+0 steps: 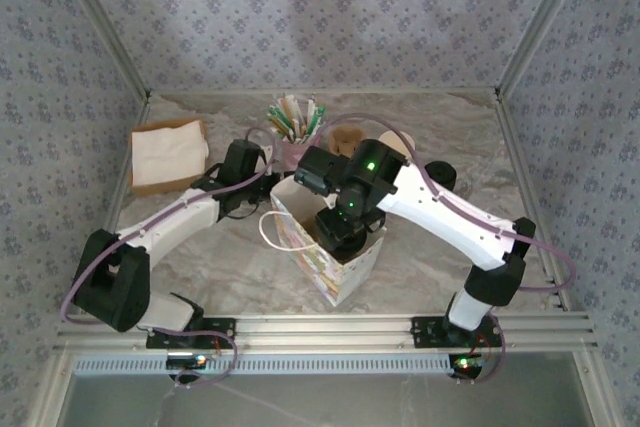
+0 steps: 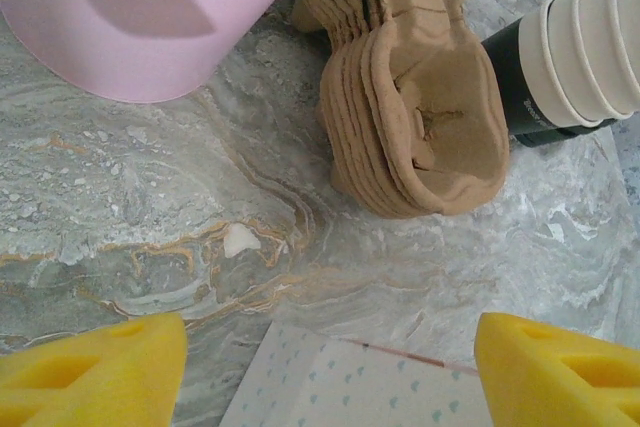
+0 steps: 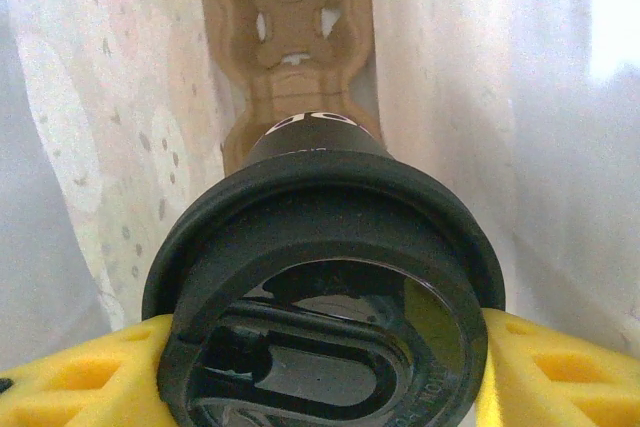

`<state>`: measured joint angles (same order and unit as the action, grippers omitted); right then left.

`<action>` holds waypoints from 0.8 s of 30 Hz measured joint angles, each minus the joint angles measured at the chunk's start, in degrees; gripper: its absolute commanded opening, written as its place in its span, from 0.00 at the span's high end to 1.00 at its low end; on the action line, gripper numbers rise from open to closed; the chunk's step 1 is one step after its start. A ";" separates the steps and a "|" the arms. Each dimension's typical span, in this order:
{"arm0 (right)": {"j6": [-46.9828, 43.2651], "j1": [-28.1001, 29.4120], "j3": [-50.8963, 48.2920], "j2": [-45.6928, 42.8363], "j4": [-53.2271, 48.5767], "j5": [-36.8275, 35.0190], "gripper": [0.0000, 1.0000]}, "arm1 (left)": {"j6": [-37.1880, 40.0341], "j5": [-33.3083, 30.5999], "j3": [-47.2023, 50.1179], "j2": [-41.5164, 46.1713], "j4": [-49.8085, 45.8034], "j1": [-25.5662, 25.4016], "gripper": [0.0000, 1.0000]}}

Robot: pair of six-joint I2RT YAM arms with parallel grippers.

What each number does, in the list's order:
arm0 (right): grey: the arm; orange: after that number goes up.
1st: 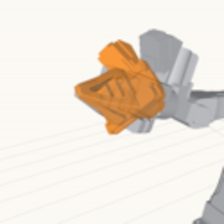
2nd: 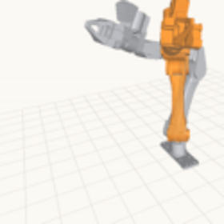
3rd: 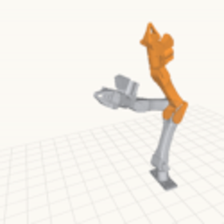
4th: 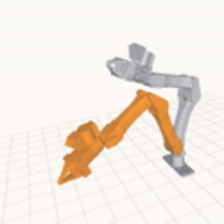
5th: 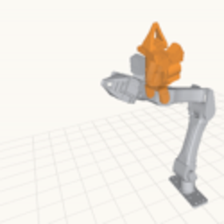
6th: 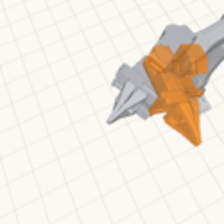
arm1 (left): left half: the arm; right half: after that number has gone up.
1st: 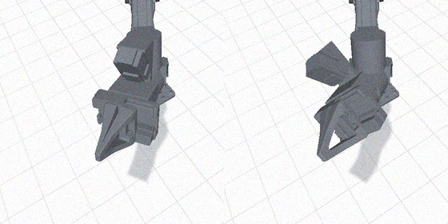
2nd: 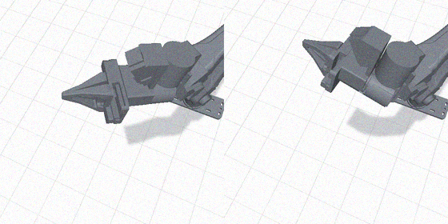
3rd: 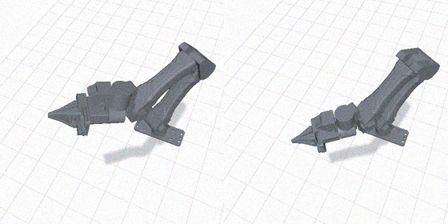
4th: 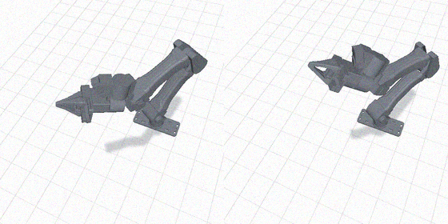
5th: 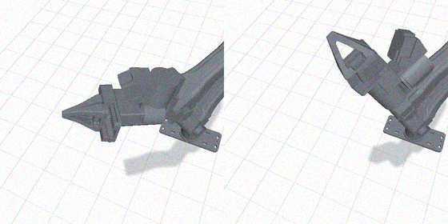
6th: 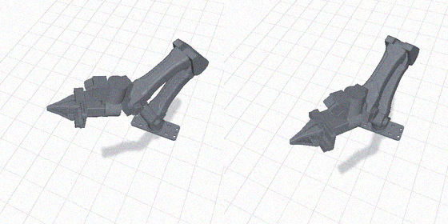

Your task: Pack the takeout coffee

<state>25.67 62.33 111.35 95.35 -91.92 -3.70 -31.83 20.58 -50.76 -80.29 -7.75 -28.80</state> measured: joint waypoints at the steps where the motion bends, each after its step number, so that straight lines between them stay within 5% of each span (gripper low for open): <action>1: 0.00 -0.04 0.00 -0.02 0.00 -0.02 0.34 | -0.17 -0.02 0.00 -0.13 0.22 -0.04 0.24; 24: -0.28 3.34 -4.42 3.08 0.00 1.62 0.34 | -0.37 -0.04 0.00 -0.50 0.50 -0.22 0.24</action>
<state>25.39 65.67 106.94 98.43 -91.92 -2.09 -32.21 20.53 -50.76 -80.79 -7.25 -29.02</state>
